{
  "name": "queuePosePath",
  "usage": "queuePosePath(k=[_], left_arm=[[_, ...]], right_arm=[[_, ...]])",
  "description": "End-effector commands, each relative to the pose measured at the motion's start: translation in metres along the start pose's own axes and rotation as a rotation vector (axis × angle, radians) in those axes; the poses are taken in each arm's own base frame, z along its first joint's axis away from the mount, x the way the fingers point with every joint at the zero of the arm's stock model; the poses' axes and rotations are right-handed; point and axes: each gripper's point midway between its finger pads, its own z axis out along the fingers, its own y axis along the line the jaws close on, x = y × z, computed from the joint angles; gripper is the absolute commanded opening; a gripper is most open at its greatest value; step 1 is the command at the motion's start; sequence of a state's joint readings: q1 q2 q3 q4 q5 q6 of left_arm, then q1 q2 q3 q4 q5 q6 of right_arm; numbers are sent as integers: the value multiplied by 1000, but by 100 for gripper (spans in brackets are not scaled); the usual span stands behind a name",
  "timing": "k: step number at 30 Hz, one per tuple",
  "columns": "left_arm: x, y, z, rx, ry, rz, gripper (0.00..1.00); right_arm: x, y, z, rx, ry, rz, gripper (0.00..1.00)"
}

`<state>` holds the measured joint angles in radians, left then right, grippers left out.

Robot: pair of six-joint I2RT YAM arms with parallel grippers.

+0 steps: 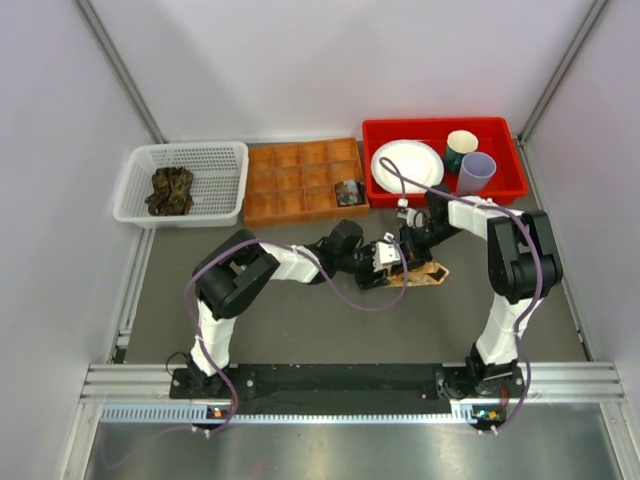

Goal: Roll the ties
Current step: Roll the tie at the center of the board.

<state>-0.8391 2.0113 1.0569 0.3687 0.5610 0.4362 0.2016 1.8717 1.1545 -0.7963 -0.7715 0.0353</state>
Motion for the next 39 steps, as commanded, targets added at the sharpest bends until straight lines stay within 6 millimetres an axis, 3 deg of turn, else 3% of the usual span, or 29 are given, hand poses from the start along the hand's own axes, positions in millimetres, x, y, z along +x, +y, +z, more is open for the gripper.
queuePosePath(k=[1,12,20,28,29,31,33,39], left_arm=[[49,-22,-10,100,105,-140,60],[-2,-8,2,104,-135,-79,68],[-23,4,18,67,-181,-28,70],[-27,7,24,25,-61,11,72],[-15,4,22,35,4,20,73],[-15,10,21,18,34,52,74],[-3,6,18,34,106,56,74],[-8,13,10,46,141,187,78]], right_arm=[[-8,-45,6,188,11,-98,0],[-10,-75,-3,343,-2,-18,0],[-13,-79,-3,362,15,30,0],[-10,-78,-6,371,55,36,0],[-9,-78,-6,371,59,38,0],[-8,-77,-8,371,62,41,0],[-8,-77,-8,372,66,44,0],[-7,-79,-7,366,85,20,0]])
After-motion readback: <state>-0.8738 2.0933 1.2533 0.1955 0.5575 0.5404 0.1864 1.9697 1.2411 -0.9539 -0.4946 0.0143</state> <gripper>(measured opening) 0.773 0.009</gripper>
